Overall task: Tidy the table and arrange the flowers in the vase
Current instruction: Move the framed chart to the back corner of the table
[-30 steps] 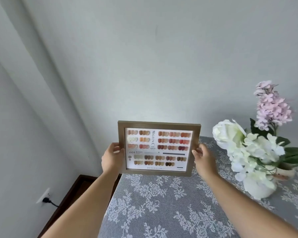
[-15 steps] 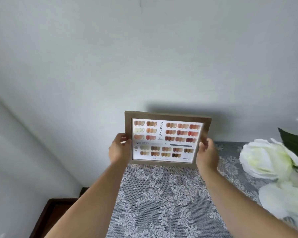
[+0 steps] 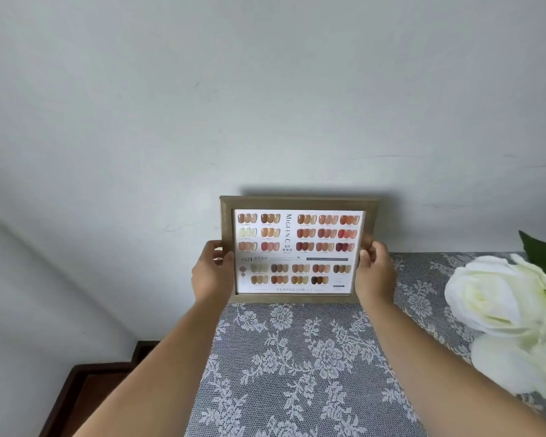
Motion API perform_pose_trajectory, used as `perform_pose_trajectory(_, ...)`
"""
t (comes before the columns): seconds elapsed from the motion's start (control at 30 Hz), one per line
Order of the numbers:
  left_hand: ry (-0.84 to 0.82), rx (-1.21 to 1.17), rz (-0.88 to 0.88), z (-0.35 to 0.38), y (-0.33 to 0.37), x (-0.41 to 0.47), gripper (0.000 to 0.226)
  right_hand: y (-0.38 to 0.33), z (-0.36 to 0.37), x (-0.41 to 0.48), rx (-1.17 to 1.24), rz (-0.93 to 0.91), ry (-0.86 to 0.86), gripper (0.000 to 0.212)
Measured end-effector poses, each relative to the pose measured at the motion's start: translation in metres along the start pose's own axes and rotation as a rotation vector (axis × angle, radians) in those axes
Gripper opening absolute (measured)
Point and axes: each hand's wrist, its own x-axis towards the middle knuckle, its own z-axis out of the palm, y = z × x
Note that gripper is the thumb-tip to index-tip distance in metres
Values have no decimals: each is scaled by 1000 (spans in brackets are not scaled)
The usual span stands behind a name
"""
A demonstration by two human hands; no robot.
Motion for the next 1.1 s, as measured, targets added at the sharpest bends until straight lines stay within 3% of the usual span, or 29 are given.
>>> perform_pose_trajectory(0.53,-4,-74,21,-9,-18,-41,24,12,-21,-24,9,6,-43,20)
perform_pose_trajectory(0.83,-130,19,26,-19,-13,-46,44,4,-34,-42,86,5,-73,36)
perform_pose_trajectory(0.93,-43,105,82,-26,-7,-54,48,2,-46,-54,70,-17,-93,40)
perform_pose_trajectory(1.1,94,138,270,-40,-1,-95,25,-5,-73,-87,33,-156,-172,41)
